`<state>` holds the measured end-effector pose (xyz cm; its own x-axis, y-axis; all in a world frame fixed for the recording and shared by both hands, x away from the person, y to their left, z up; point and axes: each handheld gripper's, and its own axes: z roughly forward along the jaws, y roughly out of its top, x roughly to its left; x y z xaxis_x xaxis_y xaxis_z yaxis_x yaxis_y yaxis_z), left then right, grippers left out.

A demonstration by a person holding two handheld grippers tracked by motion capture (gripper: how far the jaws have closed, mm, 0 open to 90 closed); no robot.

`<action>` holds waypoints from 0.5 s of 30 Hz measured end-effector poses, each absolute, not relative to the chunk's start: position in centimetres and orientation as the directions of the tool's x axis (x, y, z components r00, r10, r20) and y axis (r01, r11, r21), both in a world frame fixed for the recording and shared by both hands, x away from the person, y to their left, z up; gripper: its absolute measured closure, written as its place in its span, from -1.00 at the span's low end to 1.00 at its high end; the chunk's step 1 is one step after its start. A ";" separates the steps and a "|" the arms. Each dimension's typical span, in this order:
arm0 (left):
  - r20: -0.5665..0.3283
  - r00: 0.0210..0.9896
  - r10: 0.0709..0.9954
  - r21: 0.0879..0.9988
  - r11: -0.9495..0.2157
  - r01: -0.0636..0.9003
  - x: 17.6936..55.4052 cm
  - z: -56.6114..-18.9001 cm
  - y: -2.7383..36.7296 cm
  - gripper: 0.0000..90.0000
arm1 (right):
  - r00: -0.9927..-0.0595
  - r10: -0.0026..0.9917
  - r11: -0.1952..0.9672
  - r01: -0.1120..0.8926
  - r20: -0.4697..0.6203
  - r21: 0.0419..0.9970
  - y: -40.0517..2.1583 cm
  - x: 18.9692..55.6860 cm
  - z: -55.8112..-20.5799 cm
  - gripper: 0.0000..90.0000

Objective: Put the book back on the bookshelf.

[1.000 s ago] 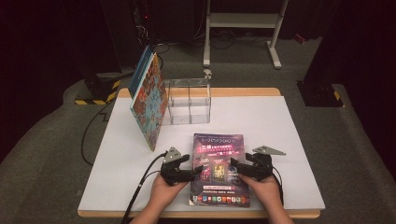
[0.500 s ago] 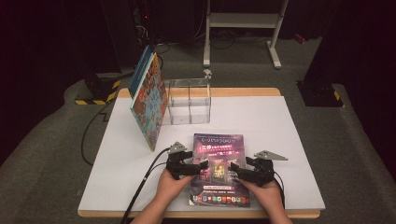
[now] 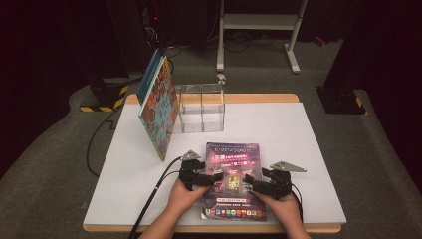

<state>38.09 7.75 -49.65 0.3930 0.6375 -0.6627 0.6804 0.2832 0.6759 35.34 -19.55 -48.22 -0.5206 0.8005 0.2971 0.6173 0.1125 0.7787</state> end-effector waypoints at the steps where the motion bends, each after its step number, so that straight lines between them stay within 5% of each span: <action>1: -0.666 0.396 0.632 0.675 0.286 0.680 38.0 -49.6 7.6 -0.87 | -0.521 0.801 0.113 0.617 0.296 0.779 -19.5 35.3 -48.2 -0.45; 9: -0.631 0.422 0.651 0.698 0.239 0.675 37.6 -49.0 7.4 -0.69 | -0.525 0.799 0.117 0.616 0.294 0.779 -19.5 35.3 -48.2 -0.43; 15: -0.578 0.456 0.677 0.748 0.216 0.627 36.9 -48.3 7.6 -0.37 | -0.533 0.800 0.130 0.604 0.277 0.787 -19.7 35.2 -48.0 -0.30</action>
<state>36.88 7.57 -48.28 0.4560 0.6771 -0.5776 0.6269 0.2162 0.7485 35.21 -19.69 -47.95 -0.5328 0.7996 0.2770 0.6036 0.1297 0.7867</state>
